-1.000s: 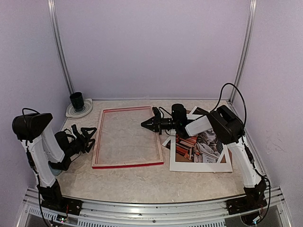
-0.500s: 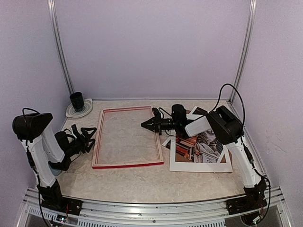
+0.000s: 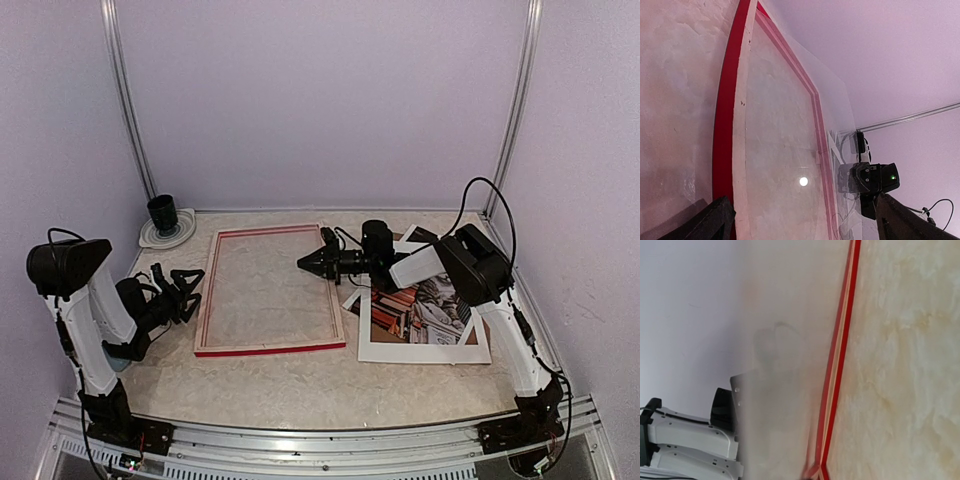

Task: Put the photo into the frame
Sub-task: Place the glass panel at the frame body.

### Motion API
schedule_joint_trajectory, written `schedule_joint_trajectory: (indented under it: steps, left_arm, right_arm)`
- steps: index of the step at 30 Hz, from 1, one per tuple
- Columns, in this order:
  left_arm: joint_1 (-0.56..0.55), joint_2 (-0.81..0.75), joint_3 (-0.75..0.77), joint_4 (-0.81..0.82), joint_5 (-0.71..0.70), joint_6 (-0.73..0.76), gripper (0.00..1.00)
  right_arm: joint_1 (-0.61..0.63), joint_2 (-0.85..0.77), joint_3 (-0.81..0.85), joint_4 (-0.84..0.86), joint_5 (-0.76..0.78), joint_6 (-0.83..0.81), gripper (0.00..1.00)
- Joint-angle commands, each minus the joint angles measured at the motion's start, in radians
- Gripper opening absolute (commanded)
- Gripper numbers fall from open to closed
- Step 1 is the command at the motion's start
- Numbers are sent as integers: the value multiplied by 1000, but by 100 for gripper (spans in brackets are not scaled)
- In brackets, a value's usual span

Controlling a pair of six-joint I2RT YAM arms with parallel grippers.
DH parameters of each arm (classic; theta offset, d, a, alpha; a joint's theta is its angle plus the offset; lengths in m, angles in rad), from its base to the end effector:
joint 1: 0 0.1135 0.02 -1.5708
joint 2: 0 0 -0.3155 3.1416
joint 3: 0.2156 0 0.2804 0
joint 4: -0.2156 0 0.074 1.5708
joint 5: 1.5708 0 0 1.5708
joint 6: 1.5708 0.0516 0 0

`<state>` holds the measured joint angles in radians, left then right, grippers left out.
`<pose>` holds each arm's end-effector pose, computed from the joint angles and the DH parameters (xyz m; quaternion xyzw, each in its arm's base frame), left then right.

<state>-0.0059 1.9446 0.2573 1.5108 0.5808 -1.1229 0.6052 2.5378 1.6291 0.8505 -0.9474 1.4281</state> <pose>0.2781 -0.0300 0.1076 -0.2334 0.7204 -0.5145 0.4023 0.4691 0.3754 0.1074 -0.0280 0.7185 0.6939 0.0392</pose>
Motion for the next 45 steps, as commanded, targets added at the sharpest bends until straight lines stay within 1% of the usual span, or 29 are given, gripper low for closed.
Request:
schedule_joint_trajectory:
  steps: [1, 7, 10, 14, 21, 24, 27, 30, 37, 40, 45]
  left_arm:
    - [-1, 20, -16, -13, 25, -9, 99]
    - [0, 18, -16, -12, 26, -11, 99]
    - [-1, 19, -16, -10, 27, -11, 99]
    - [-1, 20, -16, -10, 27, -11, 99]
    - [-1, 24, -16, -9, 25, -12, 99]
    - [-2, 25, -16, -7, 25, -12, 99]
    - [-2, 27, -16, -6, 25, -14, 99]
    - [-2, 29, -15, -4, 26, -15, 99]
    - [0, 30, -15, -1, 28, -18, 99]
    - [-2, 31, -15, 1, 28, -18, 99]
    - [-1, 40, -15, 11, 30, -24, 99]
  right_arm:
    - [-4, 27, 38, 16, -23, -5, 5]
    - [-1, 30, 50, -9, -20, -18, 6]
    - [1, 30, 54, -24, -18, -27, 10]
    - [1, 26, 51, -52, -13, -44, 17]
    - [1, 2, 54, -135, -1, -103, 26]
    - [0, -7, 61, -184, 8, -135, 31]
    - [0, -18, 66, -238, 20, -176, 38]
    - [0, -26, 72, -284, 27, -204, 42]
    - [5, -46, 114, -462, 66, -310, 51]
    - [8, -54, 137, -527, 85, -356, 54]
    - [14, -60, 184, -645, 119, -425, 56]
